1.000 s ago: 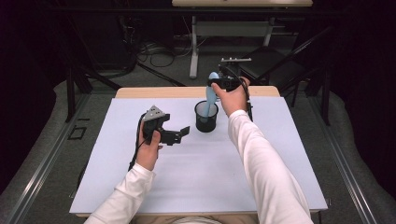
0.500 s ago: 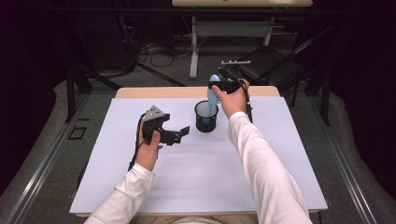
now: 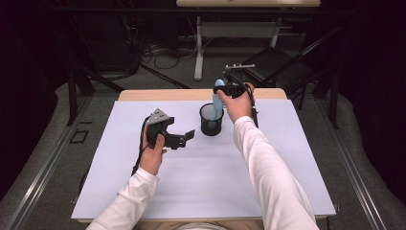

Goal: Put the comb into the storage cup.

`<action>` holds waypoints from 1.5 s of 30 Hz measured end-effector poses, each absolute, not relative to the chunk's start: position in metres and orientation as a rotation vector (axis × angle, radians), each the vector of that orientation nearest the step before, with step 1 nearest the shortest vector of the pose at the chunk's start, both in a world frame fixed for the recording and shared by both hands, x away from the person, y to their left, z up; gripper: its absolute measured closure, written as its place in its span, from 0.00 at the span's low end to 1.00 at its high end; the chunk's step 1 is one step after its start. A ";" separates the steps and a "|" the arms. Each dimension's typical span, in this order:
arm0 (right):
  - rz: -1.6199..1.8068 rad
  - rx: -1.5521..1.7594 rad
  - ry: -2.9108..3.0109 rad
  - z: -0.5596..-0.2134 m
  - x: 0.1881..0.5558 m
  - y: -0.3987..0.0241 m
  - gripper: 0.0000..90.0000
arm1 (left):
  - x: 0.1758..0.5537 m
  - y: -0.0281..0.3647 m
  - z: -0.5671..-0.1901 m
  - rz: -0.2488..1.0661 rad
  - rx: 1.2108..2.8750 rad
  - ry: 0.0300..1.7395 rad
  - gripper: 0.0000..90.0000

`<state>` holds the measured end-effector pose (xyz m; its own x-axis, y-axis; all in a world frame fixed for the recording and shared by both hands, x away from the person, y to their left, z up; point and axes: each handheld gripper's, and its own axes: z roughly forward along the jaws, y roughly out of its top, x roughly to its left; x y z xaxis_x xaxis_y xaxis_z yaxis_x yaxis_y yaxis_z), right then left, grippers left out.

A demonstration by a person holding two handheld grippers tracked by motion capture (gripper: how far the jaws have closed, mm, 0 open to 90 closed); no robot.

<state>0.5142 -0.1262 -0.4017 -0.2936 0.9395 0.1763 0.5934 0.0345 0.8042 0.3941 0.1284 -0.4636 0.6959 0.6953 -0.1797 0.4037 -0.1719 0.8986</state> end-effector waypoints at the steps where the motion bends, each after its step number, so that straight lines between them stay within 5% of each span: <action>1: 1.158 1.550 1.916 -0.402 0.514 -0.126 0.53 | 0.394 0.128 -0.464 0.328 1.798 0.871 0.01; 45: 1.147 1.511 1.993 -0.404 0.513 -0.123 0.47 | 0.395 0.129 -0.465 0.332 1.803 0.876 0.01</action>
<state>0.5132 -0.1231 -0.4044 -0.3443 0.9242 0.1655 0.6070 0.0847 0.7901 0.3948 0.1291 -0.4646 0.6928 0.6991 -0.1767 0.4064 -0.1761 0.8966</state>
